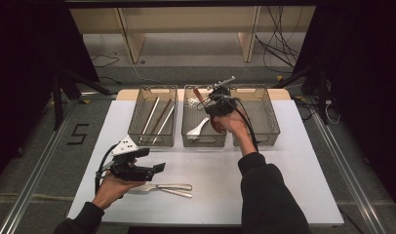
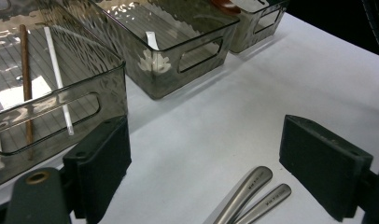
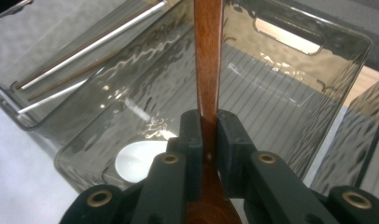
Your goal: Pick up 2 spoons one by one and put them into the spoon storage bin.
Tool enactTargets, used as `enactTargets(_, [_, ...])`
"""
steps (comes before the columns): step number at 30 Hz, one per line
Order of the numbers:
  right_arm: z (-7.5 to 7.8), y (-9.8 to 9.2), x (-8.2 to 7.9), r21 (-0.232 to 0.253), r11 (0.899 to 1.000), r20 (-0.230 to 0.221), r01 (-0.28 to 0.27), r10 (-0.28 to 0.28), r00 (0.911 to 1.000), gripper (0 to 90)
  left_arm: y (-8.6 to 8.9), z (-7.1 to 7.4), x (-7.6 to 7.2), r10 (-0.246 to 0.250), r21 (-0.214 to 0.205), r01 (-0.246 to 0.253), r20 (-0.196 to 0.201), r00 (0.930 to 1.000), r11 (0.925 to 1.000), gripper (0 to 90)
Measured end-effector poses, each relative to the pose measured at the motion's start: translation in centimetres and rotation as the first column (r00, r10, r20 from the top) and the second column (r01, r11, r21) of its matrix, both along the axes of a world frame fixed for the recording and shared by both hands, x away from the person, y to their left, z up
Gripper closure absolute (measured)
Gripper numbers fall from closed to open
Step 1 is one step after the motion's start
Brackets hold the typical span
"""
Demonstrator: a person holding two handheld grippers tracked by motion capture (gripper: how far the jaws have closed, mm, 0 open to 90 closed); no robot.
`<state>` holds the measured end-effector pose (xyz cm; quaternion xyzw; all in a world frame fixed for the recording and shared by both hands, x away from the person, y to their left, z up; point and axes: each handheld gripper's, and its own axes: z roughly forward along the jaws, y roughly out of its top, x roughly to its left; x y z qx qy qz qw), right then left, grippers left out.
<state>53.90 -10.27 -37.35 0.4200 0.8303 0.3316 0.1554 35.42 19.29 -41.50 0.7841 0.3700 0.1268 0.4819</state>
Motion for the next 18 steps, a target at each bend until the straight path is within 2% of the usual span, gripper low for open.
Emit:
enactTargets(4, [-0.4,0.2,0.3,-0.004,1.0,-0.007,0.008,-0.008,0.9999,80.9,0.0,0.0,0.0,0.005,-0.005,-0.005,-0.002,1.0,1.0,16.1])
enactTargets(5, [-0.5,0.2,0.4,-0.005,1.0,-0.01,0.009,-0.009,0.9999,77.9,0.0,0.0,0.0,0.002,-0.004,-0.002,-0.001,1.0,1.0,16.1])
enactTargets(6, [-0.6,0.2,0.4,-0.001,1.0,-0.016,0.01,-0.01,0.9998,70.8,0.0,0.0,0.0,-0.001,0.0,0.001,-0.002,1.0,1.0,16.1])
enactTargets(7, [-0.6,0.2,0.5,-0.004,1.0,-0.022,0.015,-0.015,0.9996,68.6,0.0,0.0,0.0,0.001,0.001,-0.001,0.0,1.0,1.0,16.1])
enactTargets(10, [-0.4,0.1,0.3,-0.004,1.0,-0.019,0.011,-0.011,0.9998,64.2,0.3,0.1,0.1,0.012,-0.011,-0.012,-0.001,0.9999,0.9999,16.1])
enactTargets(15, [0.5,-0.7,-0.3,0.012,1.0,-0.004,0.005,-0.005,1.0,56.1,0.4,0.0,0.1,0.023,-0.002,-0.023,-0.004,0.9997,0.9997,15.9])
enactTargets(18, [0.8,-1.1,-1.0,0.007,1.0,0.007,-0.023,0.023,0.9997,51.7,0.5,0.0,0.2,0.022,0.004,-0.022,-0.008,0.9997,0.9997,15.9])
